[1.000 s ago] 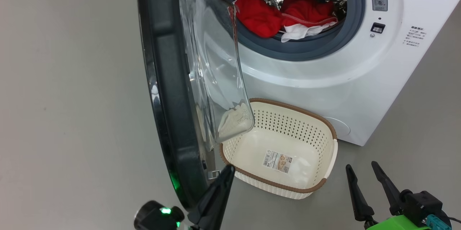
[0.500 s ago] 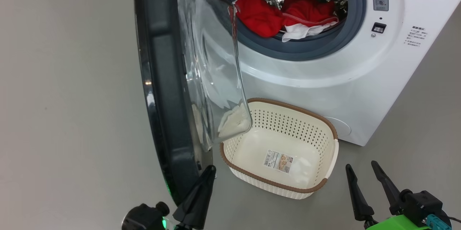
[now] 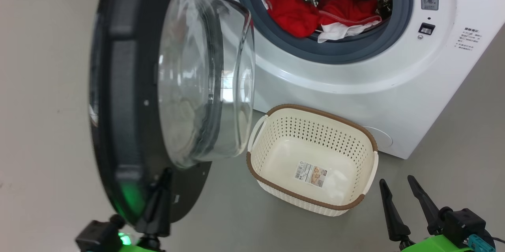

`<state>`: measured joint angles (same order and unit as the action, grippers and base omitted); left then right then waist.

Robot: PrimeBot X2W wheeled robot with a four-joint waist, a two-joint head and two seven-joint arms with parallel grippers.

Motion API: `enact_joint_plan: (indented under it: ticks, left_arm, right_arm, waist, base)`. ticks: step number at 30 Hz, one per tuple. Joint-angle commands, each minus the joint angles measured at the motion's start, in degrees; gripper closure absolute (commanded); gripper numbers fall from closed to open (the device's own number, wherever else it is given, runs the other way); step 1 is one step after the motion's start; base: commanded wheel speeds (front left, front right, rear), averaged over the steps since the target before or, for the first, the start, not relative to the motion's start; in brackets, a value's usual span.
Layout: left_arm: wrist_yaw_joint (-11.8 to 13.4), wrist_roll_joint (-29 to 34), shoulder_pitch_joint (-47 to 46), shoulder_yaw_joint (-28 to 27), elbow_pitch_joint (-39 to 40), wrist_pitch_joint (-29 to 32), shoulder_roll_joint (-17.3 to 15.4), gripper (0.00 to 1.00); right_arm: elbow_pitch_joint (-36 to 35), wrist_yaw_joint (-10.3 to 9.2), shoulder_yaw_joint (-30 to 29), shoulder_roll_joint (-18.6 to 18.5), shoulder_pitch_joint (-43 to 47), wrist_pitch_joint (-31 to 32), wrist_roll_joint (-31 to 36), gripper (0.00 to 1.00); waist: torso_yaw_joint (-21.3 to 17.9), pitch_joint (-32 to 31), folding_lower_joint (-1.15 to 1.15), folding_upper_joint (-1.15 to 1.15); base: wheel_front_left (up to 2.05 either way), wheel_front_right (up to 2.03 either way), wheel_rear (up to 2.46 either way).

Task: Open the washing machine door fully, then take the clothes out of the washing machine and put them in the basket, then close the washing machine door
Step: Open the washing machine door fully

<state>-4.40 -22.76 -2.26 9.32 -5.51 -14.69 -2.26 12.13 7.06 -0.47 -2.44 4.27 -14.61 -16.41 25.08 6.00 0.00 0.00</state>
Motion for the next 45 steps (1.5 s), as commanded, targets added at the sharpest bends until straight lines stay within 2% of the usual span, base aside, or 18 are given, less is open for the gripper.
enact_joint_plan:
  ticks: [1,18,26,33,40,45]
  left_arm:
    - [0.5,-0.3,-1.6,-4.9,1.0,-0.3,-0.6,1.00]
    - [-2.0,3.0,-10.5,-25.8,-5.4,-0.3,-0.6,1.00]
    - [-2.8,4.1,-15.1,-34.1,-10.1,-0.3,-2.6,1.00]
    - [-3.0,3.3,-19.0,-38.8,-14.0,-0.3,-4.4,1.00]
    - [-3.1,2.2,-21.6,-40.5,-18.2,-0.3,-7.7,1.00]
    - [-3.1,2.3,-22.3,-40.7,-19.7,-0.3,-8.3,1.00]
  right_arm:
    - [-1.5,0.43,1.7,-0.4,-2.4,-0.4,0.6,0.00]
    - [-1.5,0.43,1.8,-0.4,-4.7,-0.4,1.6,0.00]
    - [-1.6,0.43,2.1,-0.4,-5.7,-0.4,1.9,0.00]
    - [-1.7,0.43,2.0,-0.4,-6.4,-0.4,2.3,0.00]
    - [-1.7,0.43,2.4,-0.4,-7.1,-0.4,2.7,0.00]
    - [-1.6,0.43,2.4,-0.4,-7.1,-0.4,2.8,0.00]
  waist:
    - [-0.2,0.3,0.00,0.00]
    - [-3.2,3.9,0.00,0.00]
    - [-4.7,5.4,0.00,0.00]
    - [-5.2,6.5,0.00,0.00]
    - [-6.0,7.4,0.00,0.00]
    - [-6.3,7.3,0.00,0.00]
  base:
    - [0.00,0.00,0.00]
    - [0.00,0.00,0.00]
    - [0.00,0.00,0.00]
    - [0.00,0.00,0.00]
    - [0.00,0.00,0.00]
    - [0.00,0.00,0.00]
